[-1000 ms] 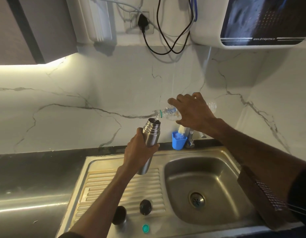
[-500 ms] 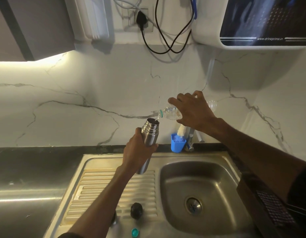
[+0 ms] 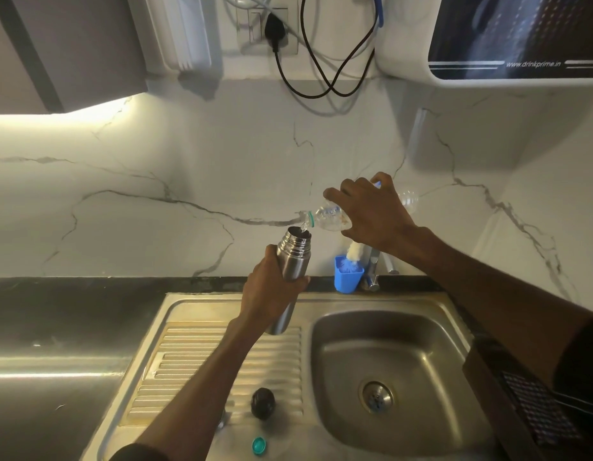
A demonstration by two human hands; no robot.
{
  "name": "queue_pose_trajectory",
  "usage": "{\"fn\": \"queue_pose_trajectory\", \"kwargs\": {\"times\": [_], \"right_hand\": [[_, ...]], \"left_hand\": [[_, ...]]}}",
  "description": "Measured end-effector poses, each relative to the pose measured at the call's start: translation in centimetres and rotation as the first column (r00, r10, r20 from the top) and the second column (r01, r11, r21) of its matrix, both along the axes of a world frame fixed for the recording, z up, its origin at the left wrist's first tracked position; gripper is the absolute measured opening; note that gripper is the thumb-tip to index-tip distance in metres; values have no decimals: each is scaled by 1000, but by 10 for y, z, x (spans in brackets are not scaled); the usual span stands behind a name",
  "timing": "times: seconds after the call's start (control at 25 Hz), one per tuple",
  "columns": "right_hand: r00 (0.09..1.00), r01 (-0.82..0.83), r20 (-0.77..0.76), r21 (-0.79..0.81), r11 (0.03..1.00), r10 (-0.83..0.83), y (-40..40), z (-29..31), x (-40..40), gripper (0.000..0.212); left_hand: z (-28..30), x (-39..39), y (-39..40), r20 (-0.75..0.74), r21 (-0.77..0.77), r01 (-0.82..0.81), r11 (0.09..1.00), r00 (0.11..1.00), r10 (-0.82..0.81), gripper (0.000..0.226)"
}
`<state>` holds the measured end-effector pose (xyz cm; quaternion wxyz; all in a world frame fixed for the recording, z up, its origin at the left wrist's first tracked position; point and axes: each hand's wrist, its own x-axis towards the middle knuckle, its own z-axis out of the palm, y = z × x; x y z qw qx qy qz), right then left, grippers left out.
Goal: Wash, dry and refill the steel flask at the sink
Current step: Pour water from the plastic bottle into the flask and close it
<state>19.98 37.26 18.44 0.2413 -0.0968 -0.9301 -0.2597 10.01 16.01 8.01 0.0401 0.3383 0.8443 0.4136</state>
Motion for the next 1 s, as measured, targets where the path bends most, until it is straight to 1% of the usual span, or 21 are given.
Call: {"fn": "queue_pose_trajectory", "kwargs": {"times": [0.24, 0.44, 0.84, 1.0], "right_hand": [[999, -30, -16, 2, 1000, 30, 1, -5, -2, 76], [1000, -10, -4, 3, 1000, 10, -2, -10, -4, 76], [996, -55, -74, 21, 998, 56, -8, -14, -18, 81], [996, -47, -74, 33, 998, 49, -12, -15, -24, 81]], "left_hand": [[-1, 2, -1, 9, 3, -8, 1000, 1000, 8, 56], [-2, -1, -4, 26, 7, -12, 1000, 1000, 12, 56], [-10, -18, -7, 16, 14, 0, 1000, 1000, 0, 59], [-13, -25, -10, 21, 19, 5, 1000, 1000, -5, 60]]}}
